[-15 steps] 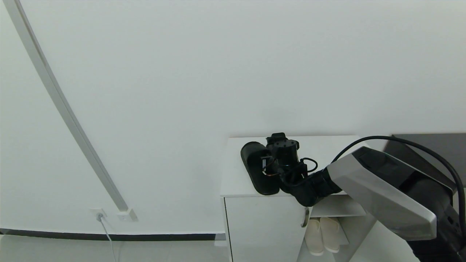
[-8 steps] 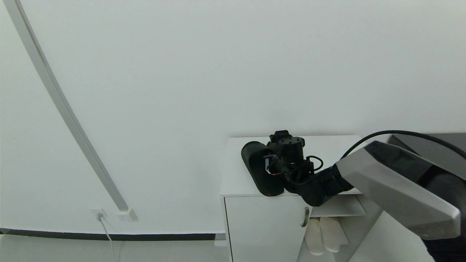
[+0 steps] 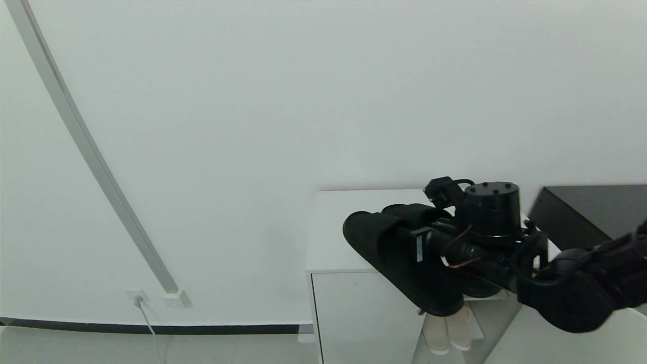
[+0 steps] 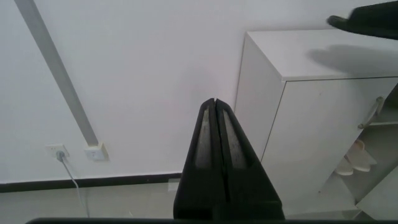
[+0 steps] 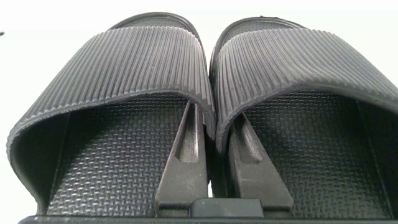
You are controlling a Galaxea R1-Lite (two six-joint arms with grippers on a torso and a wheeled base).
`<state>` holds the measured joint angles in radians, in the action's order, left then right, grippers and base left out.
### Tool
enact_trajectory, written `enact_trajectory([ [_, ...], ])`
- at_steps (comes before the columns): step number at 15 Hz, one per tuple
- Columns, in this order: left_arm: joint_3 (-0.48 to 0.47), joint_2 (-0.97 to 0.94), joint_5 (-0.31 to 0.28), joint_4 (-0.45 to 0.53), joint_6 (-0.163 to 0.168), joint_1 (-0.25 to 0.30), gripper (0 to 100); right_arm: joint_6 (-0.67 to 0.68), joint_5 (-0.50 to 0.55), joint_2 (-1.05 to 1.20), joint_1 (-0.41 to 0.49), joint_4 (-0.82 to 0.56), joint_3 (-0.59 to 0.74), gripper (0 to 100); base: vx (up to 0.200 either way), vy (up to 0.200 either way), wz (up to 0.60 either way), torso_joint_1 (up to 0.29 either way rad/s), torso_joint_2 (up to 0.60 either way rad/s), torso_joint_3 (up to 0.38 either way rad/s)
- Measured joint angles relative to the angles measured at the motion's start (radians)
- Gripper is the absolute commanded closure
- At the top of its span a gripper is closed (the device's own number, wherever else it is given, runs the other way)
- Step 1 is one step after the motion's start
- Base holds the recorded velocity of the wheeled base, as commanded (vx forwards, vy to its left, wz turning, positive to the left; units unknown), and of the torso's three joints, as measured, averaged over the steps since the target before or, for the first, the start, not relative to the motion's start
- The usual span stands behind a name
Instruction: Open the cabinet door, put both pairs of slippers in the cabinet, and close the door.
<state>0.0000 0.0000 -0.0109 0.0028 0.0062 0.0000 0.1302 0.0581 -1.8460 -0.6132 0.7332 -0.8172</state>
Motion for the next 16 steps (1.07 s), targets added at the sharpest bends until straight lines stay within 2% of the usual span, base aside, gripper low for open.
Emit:
enact_trajectory([
  [3, 0.000, 0.000, 0.000, 0.000, 0.000, 0.000, 100, 0.006, -0.024, 0.133, -0.027, 0.001, 0.117, 100, 0.000, 0.000, 0.00, 0.000, 0.00, 0.000],
  [9, 0.000, 0.000, 0.000, 0.000, -0.001, 0.000, 100, 0.006, -0.015, 0.182, -0.075, 0.000, 0.136, 100, 0.000, 0.000, 0.00, 0.000, 0.00, 0.000],
  [16, 0.000, 0.000, 0.000, 0.000, -0.002, 0.000, 100, 0.004, -0.016, 0.188, -0.080, 0.000, 0.141, 100, -0.200, 0.000, 0.00, -0.001, 0.00, 0.002],
])
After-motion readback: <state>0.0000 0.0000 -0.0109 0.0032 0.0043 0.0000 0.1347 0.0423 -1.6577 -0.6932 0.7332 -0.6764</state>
